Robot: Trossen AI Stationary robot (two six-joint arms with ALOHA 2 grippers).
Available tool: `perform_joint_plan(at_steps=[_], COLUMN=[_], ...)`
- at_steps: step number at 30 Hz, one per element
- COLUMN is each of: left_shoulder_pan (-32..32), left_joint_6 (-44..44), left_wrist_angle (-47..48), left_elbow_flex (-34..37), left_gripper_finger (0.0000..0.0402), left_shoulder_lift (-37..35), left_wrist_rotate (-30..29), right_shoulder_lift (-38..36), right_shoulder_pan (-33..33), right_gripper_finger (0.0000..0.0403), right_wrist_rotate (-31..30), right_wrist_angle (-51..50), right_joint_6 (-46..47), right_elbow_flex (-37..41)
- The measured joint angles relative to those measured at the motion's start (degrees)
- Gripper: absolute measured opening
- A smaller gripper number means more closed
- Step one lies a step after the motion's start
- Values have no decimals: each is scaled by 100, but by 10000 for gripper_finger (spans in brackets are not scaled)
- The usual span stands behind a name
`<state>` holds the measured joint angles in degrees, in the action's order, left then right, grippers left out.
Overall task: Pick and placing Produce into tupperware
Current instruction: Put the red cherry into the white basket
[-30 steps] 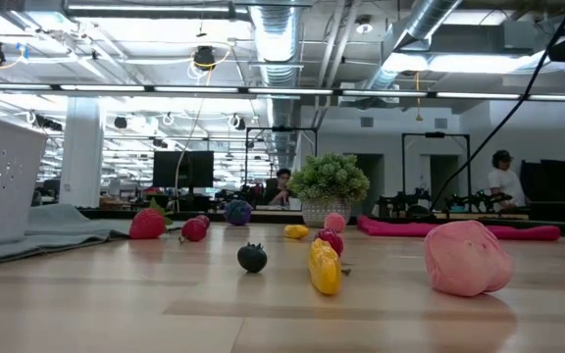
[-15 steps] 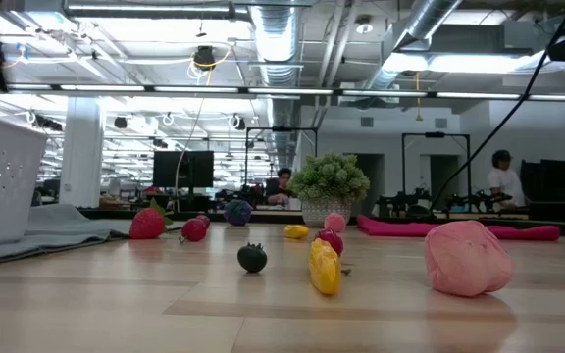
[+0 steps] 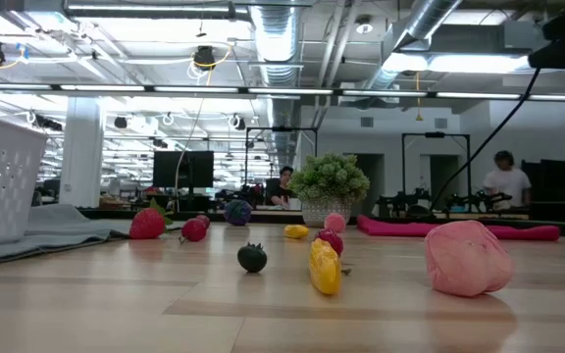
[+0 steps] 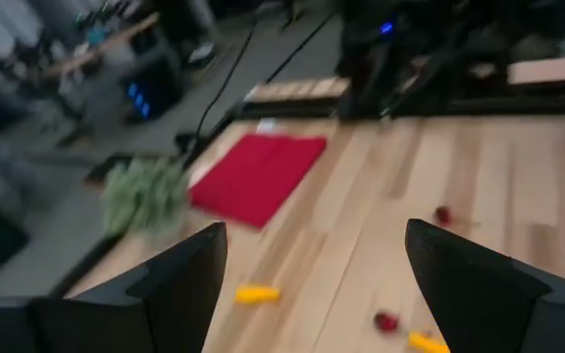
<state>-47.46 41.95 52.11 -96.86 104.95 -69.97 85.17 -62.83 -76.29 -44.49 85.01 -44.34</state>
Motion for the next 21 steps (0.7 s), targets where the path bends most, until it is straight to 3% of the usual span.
perform_joint_plan(at_steps=[3, 9, 12, 15, 19, 21], left_shoulder_pan=[202, 782, 1009, 1254, 1601, 1712], left_joint_6=[-1272, -3455, -3679, -3838, -4152, -4137], left_wrist_angle=[-1346, -4249, -4638, -5754, -7697, -8260], left_elbow_flex=[116, 830, 1259, 1967, 3190, 3693], left_gripper_finger=[306, 306, 306, 306, 306, 306], left_shoulder_lift=[0, 11, -88, -289, -624, -817], left_wrist_rotate=[392, 3071, 3383, 3604, 5231, 5650], right_shoulder_lift=[0, 0, 0, 0, 0, 0], right_shoulder_pan=[-2, -2, -32, -57, -55, -55], right_gripper_finger=[255, 255, 255, 255, 255, 255], right_wrist_rotate=[0, 0, 30, 177, 300, 302], right_wrist_angle=[7, 46, 74, 97, 136, 152], right_joint_6=[0, 2, 1, 2, 0, 0], right_elbow_flex=[0, 0, 0, 0, 0, 0])
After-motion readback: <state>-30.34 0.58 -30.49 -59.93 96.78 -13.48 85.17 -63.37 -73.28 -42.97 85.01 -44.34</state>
